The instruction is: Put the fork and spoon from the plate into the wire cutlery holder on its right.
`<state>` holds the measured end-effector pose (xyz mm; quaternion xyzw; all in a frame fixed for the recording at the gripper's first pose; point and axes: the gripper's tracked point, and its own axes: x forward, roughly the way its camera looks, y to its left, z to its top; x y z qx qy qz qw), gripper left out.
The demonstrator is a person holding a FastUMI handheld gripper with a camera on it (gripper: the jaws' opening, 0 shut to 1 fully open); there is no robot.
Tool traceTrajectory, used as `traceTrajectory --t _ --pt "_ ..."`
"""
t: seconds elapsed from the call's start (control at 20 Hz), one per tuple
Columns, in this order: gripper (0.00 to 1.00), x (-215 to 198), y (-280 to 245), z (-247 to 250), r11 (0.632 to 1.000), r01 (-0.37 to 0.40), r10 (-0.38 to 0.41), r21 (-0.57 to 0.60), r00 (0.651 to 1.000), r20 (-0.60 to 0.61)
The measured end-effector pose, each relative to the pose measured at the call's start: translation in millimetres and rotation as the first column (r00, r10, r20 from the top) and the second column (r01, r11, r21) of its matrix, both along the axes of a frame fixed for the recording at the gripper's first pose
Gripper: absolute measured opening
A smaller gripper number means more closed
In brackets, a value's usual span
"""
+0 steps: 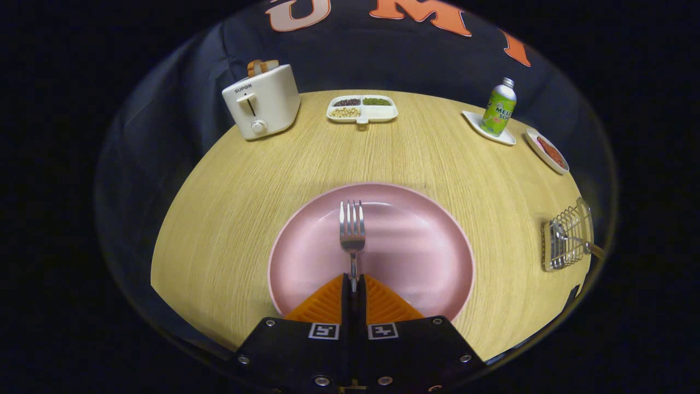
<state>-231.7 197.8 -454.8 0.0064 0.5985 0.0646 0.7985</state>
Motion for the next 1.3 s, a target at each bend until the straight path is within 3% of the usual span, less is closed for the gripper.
traceTrajectory --t 0.25,0.65,0.95,1.3 --pt "0.05 27 -48 36 0.999 0.037 -0.037 0.004 0.997 0.065" --pt "0.05 50 -170 98 0.983 0.164 -0.147 -0.085 0.972 0.182" --pt "0.05 29 -249 105 0.946 0.285 -0.262 -0.156 0.953 0.152" --pt "0.05 4 -298 94 0.927 0.303 -0.293 -0.220 0.953 0.078"
